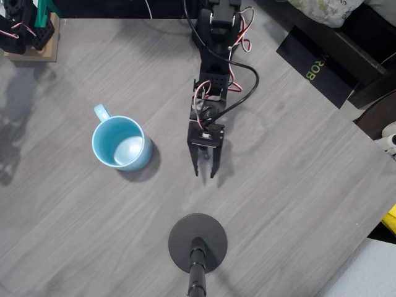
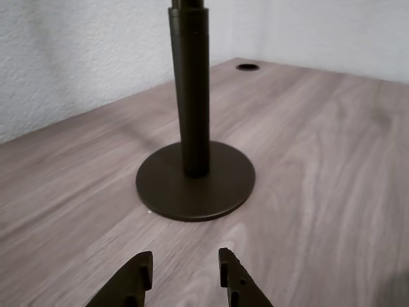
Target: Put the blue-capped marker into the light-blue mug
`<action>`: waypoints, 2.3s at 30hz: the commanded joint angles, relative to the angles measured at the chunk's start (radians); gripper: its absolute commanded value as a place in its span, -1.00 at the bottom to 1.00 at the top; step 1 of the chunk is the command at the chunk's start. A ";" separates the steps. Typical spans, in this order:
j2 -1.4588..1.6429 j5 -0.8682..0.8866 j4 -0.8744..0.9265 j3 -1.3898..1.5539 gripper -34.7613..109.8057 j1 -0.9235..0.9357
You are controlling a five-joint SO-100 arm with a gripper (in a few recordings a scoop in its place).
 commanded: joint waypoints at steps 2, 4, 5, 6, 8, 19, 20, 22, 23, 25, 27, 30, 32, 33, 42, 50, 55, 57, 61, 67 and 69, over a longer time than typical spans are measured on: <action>0.005 0.011 0.000 -0.032 -0.29 0.005; 0.005 0.011 -0.003 -0.026 -0.29 0.005; 0.005 0.011 -0.006 -0.020 -0.29 0.003; 0.005 0.011 -0.006 -0.014 -0.29 0.003; 0.008 0.011 -0.011 -0.003 -0.29 0.002; 0.018 0.011 -0.060 0.066 -0.28 -0.006; 0.018 0.011 -0.051 0.052 -0.28 -0.006; 0.014 0.012 -0.029 0.014 -0.28 -0.006; 0.014 0.012 -0.018 -0.003 -0.28 -0.006; 0.018 0.012 0.000 -0.026 -0.28 -0.006; 0.026 0.012 0.009 -0.034 -0.28 -0.011; 0.025 0.012 0.017 -0.043 -0.28 -0.014; 0.021 0.012 0.020 -0.049 -0.28 -0.014; 0.021 0.012 0.020 -0.048 -0.28 -0.015; 0.057 0.012 0.017 0.002 -0.28 -0.025; 0.112 0.014 0.023 0.071 -0.44 -0.031; 0.133 0.121 0.201 0.035 -0.35 -0.041; 0.222 0.252 0.571 -0.074 -0.32 -0.032; 0.276 0.437 1.066 -0.321 -0.28 -0.044; 0.232 0.480 1.293 -0.459 -0.27 -0.101; 0.201 0.476 1.417 -0.546 -0.26 -0.126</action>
